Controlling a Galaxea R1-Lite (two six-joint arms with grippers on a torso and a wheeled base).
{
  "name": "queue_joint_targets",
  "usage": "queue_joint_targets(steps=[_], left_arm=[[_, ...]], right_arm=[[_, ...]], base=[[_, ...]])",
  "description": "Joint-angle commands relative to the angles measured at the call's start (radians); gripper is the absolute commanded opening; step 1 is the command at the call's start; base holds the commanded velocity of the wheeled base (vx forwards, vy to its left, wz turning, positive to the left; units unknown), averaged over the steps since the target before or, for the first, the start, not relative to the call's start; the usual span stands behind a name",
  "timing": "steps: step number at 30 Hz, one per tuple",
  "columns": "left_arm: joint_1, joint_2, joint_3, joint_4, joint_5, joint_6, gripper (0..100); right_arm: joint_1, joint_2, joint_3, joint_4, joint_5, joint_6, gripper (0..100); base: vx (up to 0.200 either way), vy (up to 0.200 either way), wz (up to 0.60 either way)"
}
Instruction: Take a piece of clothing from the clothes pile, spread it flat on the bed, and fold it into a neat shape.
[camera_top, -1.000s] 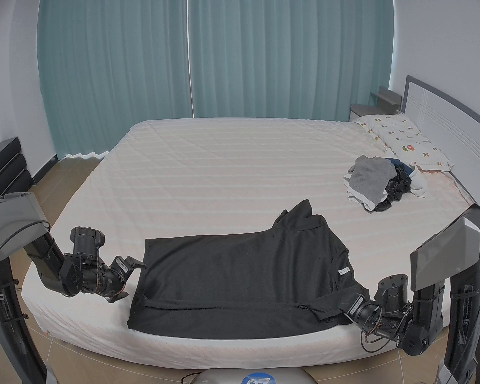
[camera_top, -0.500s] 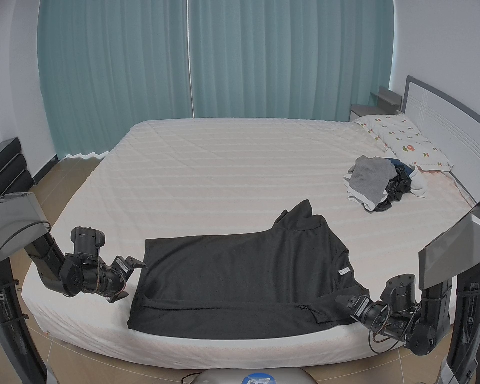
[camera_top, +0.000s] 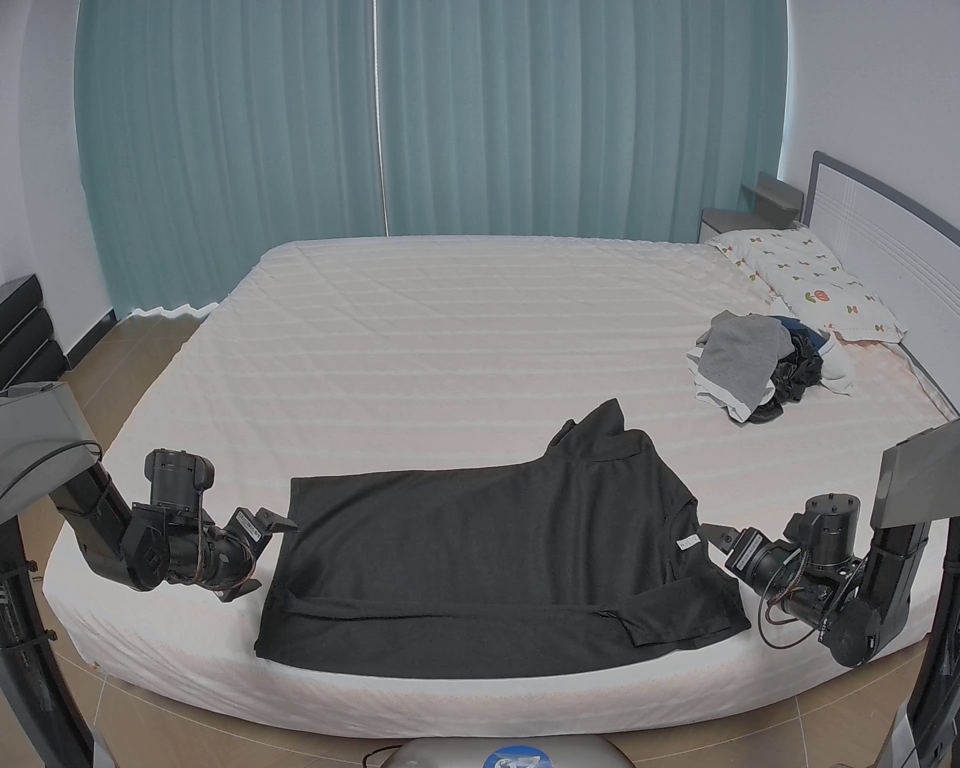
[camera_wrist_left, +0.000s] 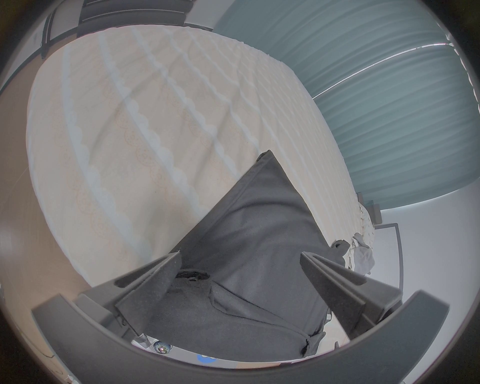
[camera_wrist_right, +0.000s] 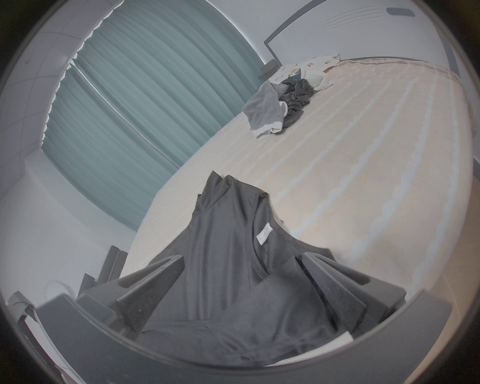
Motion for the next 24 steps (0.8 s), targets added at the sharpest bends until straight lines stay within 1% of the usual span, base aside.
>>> queue_joint_targets(steps=[1,3,7,10,13,14,16,24], left_arm=[[-0.006,-0.011,0.009,0.003,-0.003,0.000,100],[-0.008,-0.019,0.012,0.007,-0.001,0.001,100],[-0.008,-0.047,0.051,0.006,0.002,0.027,100],[-0.022,-0.059,0.110,0.004,0.008,0.145,100],[-0.033,-0.059,0.137,0.006,0.010,0.193,100],[-0.034,-0.059,0.140,0.006,0.010,0.196,100],[-0.063,-0.051,0.163,-0.002,0.010,0.217,100],[-0.089,-0.016,0.148,-0.005,0.008,0.239,100]], right_arm=[[-0.017,0.003,-0.029,-0.005,0.023,0.021,100],[-0.017,0.005,-0.026,-0.005,0.034,0.047,100],[-0.029,0.014,-0.010,-0.010,0.037,0.063,100],[-0.032,0.014,-0.004,-0.011,0.037,0.067,100],[-0.029,0.011,0.004,-0.011,0.037,0.067,100],[-0.029,0.010,0.005,-0.011,0.037,0.067,100],[-0.028,0.008,0.014,-0.013,0.037,0.067,100],[-0.022,0.005,0.028,-0.014,0.037,0.069,100]], base=[[0.200,0.000,0.00],[0.200,0.000,0.00],[0.000,0.000,0.00],[0.000,0.000,0.00],[0.000,0.000,0.00],[0.000,0.000,0.00],[0.000,0.000,0.00],[0.000,0.000,0.00]])
